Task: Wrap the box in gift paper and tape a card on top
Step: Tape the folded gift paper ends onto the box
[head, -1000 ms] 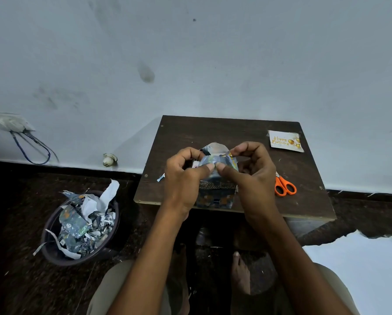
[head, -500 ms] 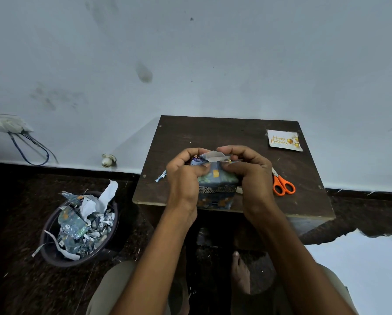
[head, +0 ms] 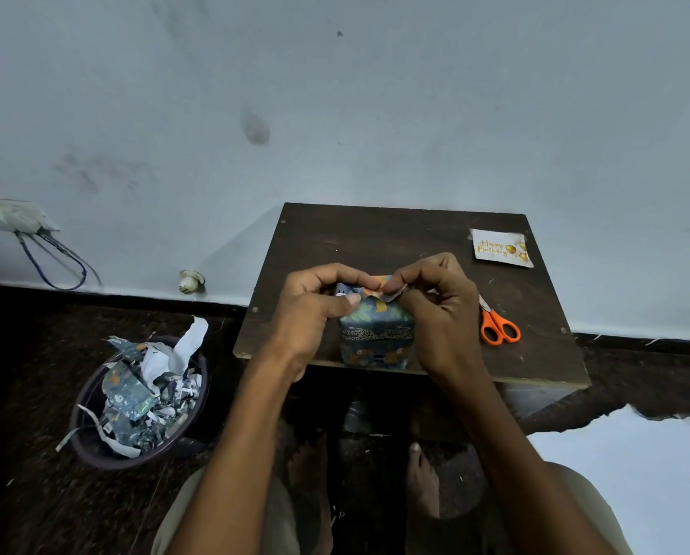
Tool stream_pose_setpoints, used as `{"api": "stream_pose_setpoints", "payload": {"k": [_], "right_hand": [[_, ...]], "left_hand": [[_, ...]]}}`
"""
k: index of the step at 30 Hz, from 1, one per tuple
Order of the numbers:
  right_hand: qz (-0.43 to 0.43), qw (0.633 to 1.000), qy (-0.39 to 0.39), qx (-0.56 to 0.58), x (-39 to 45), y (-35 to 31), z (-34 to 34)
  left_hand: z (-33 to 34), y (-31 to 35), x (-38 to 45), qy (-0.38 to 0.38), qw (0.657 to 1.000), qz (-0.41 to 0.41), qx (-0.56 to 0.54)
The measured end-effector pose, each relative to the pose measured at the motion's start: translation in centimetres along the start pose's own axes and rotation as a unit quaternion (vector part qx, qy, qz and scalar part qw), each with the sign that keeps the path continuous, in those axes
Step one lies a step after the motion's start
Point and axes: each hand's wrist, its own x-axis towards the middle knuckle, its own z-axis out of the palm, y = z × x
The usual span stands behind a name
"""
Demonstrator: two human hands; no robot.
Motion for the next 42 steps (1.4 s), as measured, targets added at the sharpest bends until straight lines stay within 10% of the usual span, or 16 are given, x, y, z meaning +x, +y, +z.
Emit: {"api": "stream_pose_setpoints", "payload": {"k": [13,26,42], "right_hand": [[0.025,0.999,-0.01,0.018,-0.1,1.4,-0.2],[0.191,0.929,-0.073,0.309,0.3,1.3,-0.5],[0.189,0.95,0.005,0.248,2.0,1.8,-4.3]], "left_hand": [[3.2,-1.0,-0.5,0.176,0.984,0.013,0.019],[4.0,-1.3,-0.2,0.168,0.981,0.02,-0.091],[3.6,-1.4,0.5,0.208,0.978,0.021,-0.023]]}}
